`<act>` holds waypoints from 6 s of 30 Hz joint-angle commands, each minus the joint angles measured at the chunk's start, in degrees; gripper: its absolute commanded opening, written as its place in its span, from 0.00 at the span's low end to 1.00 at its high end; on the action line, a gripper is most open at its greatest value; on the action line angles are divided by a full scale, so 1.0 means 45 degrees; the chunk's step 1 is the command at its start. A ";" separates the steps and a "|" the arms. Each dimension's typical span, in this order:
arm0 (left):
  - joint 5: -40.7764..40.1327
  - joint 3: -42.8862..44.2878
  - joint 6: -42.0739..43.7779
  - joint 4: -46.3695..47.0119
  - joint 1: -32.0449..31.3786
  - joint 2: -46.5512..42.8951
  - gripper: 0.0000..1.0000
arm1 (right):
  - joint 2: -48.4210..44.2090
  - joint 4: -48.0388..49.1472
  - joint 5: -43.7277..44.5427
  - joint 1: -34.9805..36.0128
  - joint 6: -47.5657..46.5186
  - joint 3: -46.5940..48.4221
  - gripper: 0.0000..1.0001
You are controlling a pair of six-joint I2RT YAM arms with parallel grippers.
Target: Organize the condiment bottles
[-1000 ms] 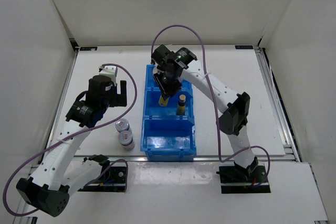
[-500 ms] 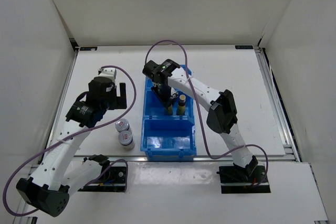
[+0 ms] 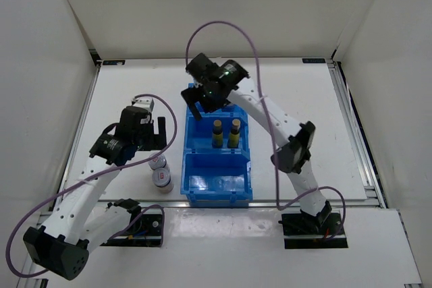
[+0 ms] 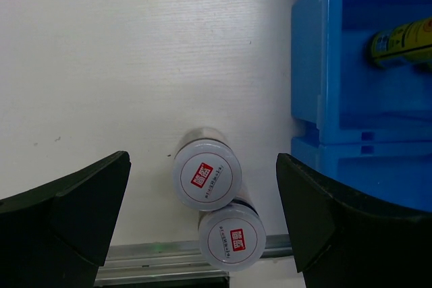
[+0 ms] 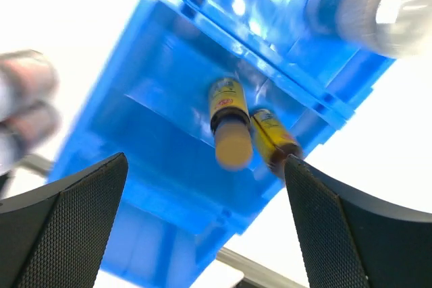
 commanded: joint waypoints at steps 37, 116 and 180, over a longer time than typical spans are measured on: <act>0.2602 0.0432 -0.3780 -0.2222 0.1016 0.4665 1.00 | -0.6085 0.0327 0.0098 -0.0987 -0.0270 -0.3505 1.00; 0.0495 0.5488 -0.6278 -0.2709 -0.5995 0.6467 1.00 | -1.0831 -0.0239 0.0430 -0.2119 0.0706 -0.8860 1.00; -0.0209 -0.0743 -1.2569 -0.4074 -0.1640 -0.0275 0.27 | -1.1202 -0.0239 -0.1269 -0.2119 0.0042 -0.9815 1.00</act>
